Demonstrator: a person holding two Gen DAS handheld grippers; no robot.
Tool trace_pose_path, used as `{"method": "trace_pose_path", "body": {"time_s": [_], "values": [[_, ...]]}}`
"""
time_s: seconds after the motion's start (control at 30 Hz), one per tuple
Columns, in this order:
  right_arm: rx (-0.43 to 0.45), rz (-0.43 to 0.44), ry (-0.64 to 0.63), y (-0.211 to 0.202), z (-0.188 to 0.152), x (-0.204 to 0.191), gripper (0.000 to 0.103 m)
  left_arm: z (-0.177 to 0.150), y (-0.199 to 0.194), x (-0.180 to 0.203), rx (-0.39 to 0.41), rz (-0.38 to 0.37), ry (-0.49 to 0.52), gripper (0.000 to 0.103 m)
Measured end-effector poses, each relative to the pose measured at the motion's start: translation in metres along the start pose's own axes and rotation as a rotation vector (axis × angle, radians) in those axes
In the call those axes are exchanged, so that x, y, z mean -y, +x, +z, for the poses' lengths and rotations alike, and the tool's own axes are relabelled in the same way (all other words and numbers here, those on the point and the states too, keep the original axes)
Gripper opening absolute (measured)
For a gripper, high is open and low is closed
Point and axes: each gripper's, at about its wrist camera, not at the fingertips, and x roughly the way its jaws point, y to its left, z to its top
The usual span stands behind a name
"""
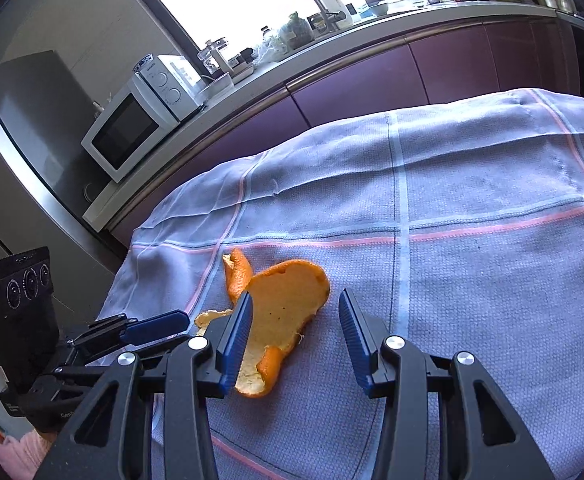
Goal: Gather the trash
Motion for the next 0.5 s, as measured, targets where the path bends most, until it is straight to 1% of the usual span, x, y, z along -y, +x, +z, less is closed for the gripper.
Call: {"method": "trace_pose_path", "body": {"time_s": [0.1, 0.13, 0.17, 0.2, 0.27, 0.33, 0.37, 0.5], "values": [[-0.017, 0.019, 0.002, 0.005, 0.001, 0.0, 0.041, 0.003, 0.01, -0.001, -0.021, -0.005, -0.014, 0.03], [-0.023, 0.023, 0.005, 0.006, 0.002, 0.0, 0.04, 0.004, 0.011, 0.0, -0.02, -0.007, -0.014, 0.027], [-0.028, 0.025, 0.004, 0.008, 0.002, 0.0, 0.037, 0.005, 0.012, 0.0, -0.02, -0.012, -0.012, 0.023], [-0.031, 0.026, 0.002, 0.009, 0.004, -0.001, 0.035, 0.006, 0.013, 0.001, -0.023, -0.016, -0.012, 0.02], [-0.04, 0.034, 0.002, 0.011, 0.004, -0.001, 0.021, 0.005, 0.016, 0.001, -0.028, -0.016, -0.016, 0.014], [-0.045, 0.047, 0.005, 0.011, 0.003, 0.0, 0.012, 0.004, 0.017, -0.001, -0.027, -0.012, -0.02, 0.01], [-0.042, 0.047, 0.007, 0.011, 0.003, 0.0, 0.01, 0.004, 0.016, -0.002, -0.025, -0.013, -0.023, 0.008], [-0.026, 0.056, 0.0, 0.005, 0.0, -0.002, 0.006, 0.002, 0.009, -0.002, -0.012, -0.006, -0.013, 0.006]]}}
